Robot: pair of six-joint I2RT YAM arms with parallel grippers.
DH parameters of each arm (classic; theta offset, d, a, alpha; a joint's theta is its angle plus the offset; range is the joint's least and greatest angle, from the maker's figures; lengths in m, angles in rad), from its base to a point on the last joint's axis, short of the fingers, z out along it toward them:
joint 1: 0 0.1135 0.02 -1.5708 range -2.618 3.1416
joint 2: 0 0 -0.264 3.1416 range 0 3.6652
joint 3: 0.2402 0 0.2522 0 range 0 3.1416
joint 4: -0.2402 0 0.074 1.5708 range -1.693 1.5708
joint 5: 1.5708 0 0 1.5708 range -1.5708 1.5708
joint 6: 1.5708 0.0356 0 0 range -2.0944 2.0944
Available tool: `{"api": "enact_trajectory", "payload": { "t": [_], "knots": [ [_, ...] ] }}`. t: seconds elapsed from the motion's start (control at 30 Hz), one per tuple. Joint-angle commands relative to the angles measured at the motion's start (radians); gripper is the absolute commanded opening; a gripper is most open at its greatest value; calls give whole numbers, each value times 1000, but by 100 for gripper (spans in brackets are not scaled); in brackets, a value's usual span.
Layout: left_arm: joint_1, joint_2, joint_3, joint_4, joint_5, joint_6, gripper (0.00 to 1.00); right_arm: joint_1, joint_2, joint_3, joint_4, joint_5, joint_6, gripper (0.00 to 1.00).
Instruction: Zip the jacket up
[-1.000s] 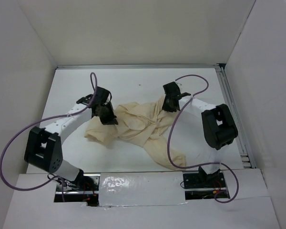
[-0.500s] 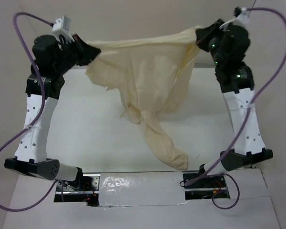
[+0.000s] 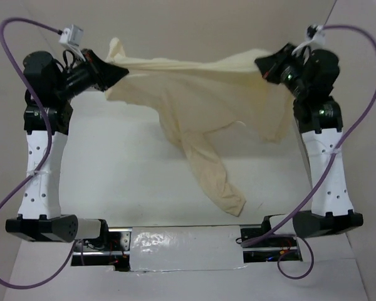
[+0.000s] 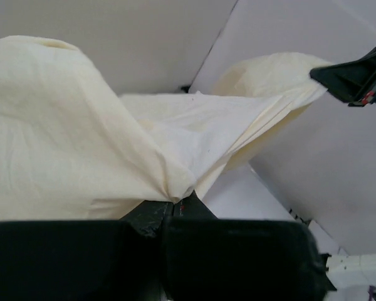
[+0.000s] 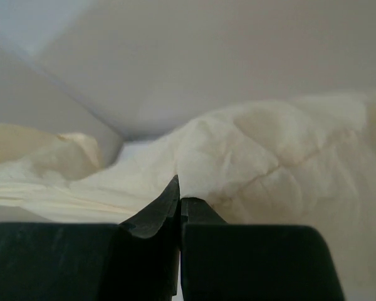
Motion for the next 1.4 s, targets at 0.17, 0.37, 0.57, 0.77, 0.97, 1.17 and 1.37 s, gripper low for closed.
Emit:
{"api": "enact_trajectory", "payload": {
  "t": [0.17, 0.37, 0.57, 0.77, 0.97, 1.17, 1.37],
  "knots": [
    [15, -426, -612, -20, -144, -2, 0, 40, -487, -844, 21, 52, 73, 0],
    [-9, -609, -993, -44, -319, -197, 0, 196, -711, -1152, -68, 97, 195, 0],
    [-9, -562, -1072, -55, -318, -186, 0, 226, -669, -1224, -93, 270, 257, 0],
    [-41, -520, -1113, -93, -310, -267, 0, 275, -574, -1272, -100, 202, 272, 0],
    [-57, -531, -1193, -12, -335, -288, 0, 316, -517, -1381, -64, 242, 370, 0],
    [-55, -383, -1126, 89, -351, -278, 0, 280, -391, -1256, -45, 444, 340, 0],
    [-48, -24, -556, 148, -267, -162, 0, 163, -34, -552, -171, 621, 155, 0]
  ]
}}
